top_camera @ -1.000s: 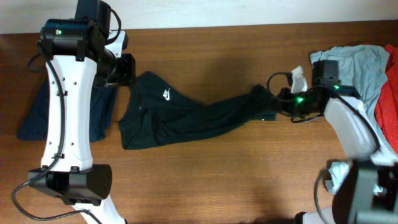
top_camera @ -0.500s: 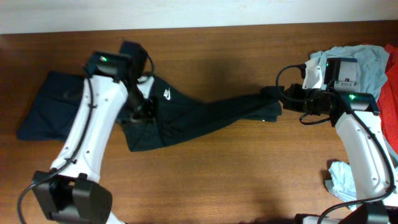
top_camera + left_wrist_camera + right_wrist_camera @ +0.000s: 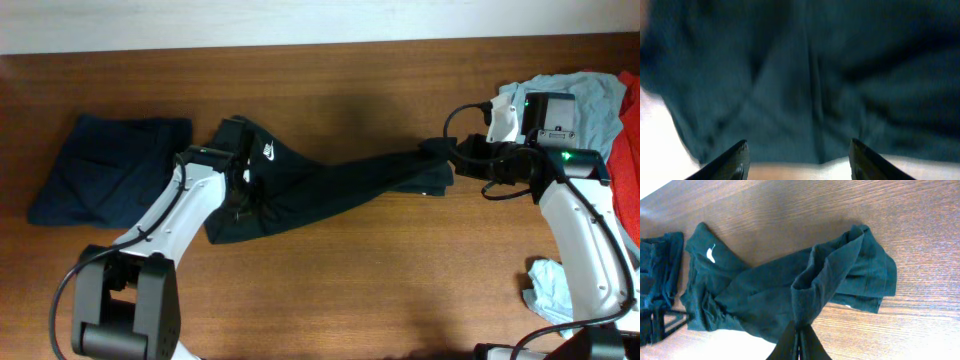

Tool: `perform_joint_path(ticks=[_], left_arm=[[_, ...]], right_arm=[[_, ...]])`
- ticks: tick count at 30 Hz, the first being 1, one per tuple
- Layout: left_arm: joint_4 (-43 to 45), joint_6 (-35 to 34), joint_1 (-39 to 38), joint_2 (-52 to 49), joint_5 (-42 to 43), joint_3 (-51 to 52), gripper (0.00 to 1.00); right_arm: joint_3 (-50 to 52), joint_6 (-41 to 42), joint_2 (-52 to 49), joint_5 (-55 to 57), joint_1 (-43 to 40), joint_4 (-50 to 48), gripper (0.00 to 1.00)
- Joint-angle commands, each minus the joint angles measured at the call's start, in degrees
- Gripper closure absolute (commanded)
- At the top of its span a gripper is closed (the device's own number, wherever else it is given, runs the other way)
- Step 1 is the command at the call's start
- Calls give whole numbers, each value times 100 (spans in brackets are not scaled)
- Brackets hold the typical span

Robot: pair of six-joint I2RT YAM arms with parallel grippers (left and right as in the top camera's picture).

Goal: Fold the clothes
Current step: 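Lift the shirt with both grippers, shake and lay it flat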

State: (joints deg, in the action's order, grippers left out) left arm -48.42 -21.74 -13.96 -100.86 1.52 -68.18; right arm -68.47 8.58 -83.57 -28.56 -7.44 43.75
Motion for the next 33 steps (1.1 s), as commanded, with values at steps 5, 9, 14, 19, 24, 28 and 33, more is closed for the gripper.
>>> perform_joint_path(ticks=[5, 9, 14, 19, 24, 28, 33], left_arm=[[1049, 610, 37, -20, -442, 87, 37], [1040, 750, 44, -367, -627, 87, 37], [1163, 992, 42, -793, -719, 87, 47], [1187, 1008, 42, -785, -734, 50, 78], [763, 1008, 81, -632, -787, -197, 100], [-63, 1005, 140, -289, -1051, -715, 100], [-1731, 667, 328, 444, -1097, -1495, 100]], right_arm=[[-68, -59, 61, -103, 31, 4, 96], [-68, -59, 61, -122, 31, 39, 96], [-68, -59, 61, -122, 31, 66, 96], [-68, -59, 61, -122, 31, 87, 96], [-68, -59, 61, -118, 31, 96, 96], [-68, -59, 61, -28, 20, 109, 96], [-118, 140, 98, 841, 20, 479, 96]])
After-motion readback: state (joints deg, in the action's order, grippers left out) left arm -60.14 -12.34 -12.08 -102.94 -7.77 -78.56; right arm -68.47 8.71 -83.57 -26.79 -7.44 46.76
